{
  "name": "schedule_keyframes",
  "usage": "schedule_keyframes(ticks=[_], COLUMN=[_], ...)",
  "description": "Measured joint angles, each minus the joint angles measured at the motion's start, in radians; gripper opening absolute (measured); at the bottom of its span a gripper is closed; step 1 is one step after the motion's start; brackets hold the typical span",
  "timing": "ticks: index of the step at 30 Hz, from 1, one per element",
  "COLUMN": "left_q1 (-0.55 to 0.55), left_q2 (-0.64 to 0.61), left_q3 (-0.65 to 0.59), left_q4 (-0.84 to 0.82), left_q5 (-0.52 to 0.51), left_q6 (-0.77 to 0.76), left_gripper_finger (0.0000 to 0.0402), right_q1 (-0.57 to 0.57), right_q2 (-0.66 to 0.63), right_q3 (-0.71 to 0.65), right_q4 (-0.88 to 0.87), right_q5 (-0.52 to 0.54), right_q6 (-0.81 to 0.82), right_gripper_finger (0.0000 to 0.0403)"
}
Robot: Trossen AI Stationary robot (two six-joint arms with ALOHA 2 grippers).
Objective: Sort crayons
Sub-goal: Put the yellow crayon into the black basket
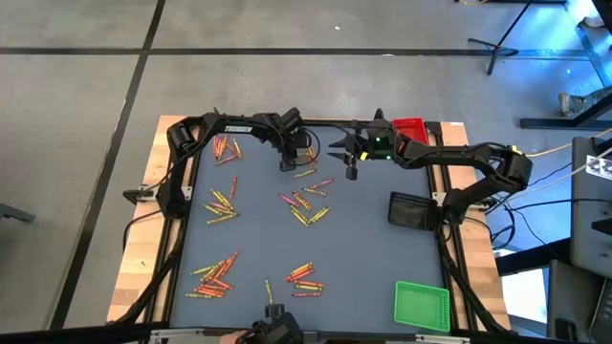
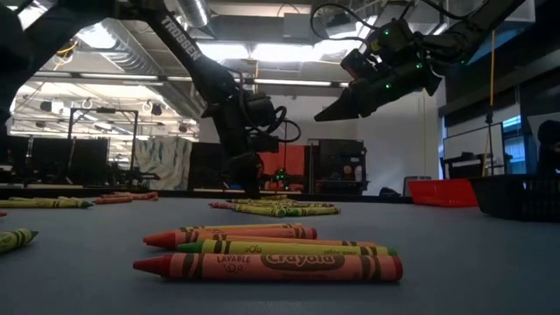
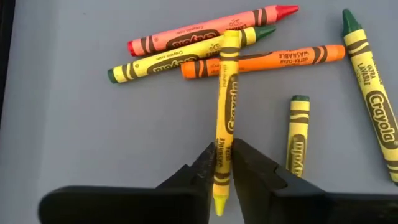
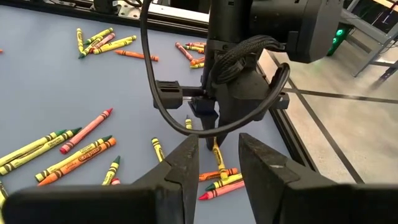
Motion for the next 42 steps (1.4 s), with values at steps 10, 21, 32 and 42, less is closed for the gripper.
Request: schedule_keyframes(ticks=[10,21,32,42], left_q1=[-0.013,-0.126,-0.228,-0.316], left_q2=[-0.042,-0.267,-0.558,-0.582], left_q3=[-0.005,-0.025,-0.501,-0.72], left_q4=[-0.017,-0.012,0.638,1.1], left_q5=[-0.028,-0.109,-0.045,-0.032], left_q6=[0.0,-0.019,-0.083,-0.159], left_gripper_finger=[0.0005,0.001,0.0006,0.0007], right_q1=[0.0,0.0,0.006,0.124], right_q2=[0.0,0.0,0.0,0.08], right_q3=[0.0,0.001,0.001,0.002], right_q4=[0.003,0.008,0.034,0.328], right_q5=[0.008,-0.091,-0.14,-0.133], right_q6=[0.107,0.159,0.129,0.1], right_gripper_finger=[0.011,0.0124,0.0269,0.0275])
